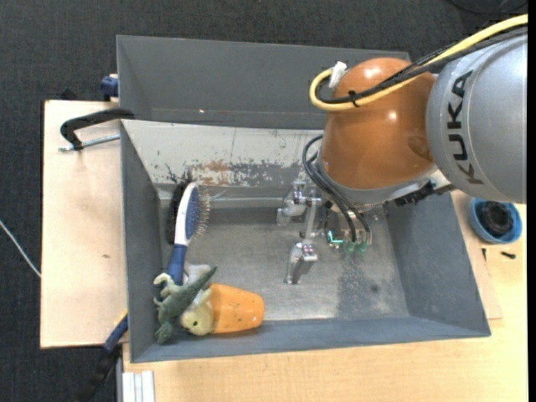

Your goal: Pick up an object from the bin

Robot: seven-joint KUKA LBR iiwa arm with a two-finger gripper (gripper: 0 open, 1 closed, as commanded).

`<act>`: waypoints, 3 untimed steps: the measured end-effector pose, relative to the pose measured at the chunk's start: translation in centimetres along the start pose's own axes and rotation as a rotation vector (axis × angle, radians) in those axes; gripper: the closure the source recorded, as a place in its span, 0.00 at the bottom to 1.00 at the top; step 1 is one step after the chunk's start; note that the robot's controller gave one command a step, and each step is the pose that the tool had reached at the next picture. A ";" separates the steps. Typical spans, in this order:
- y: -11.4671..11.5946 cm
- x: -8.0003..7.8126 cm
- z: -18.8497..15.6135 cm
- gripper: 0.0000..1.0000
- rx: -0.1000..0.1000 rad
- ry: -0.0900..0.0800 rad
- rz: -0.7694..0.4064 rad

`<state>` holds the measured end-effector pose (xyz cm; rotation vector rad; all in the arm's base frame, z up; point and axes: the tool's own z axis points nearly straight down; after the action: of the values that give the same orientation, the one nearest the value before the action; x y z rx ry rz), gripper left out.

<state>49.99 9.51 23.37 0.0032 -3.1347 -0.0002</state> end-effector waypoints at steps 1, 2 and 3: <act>9.6 -0.3 10.6 0.00 -0.001 -0.008 -0.121; 9.8 -0.9 11.0 0.00 -0.001 -0.024 -0.255; 9.7 -1.5 10.6 1.00 -0.002 -0.046 -0.251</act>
Offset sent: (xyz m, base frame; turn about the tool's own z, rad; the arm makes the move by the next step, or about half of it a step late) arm 0.0003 0.0920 -0.1081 -0.1138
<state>51.41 19.18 12.73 0.4010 -3.1552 -0.0053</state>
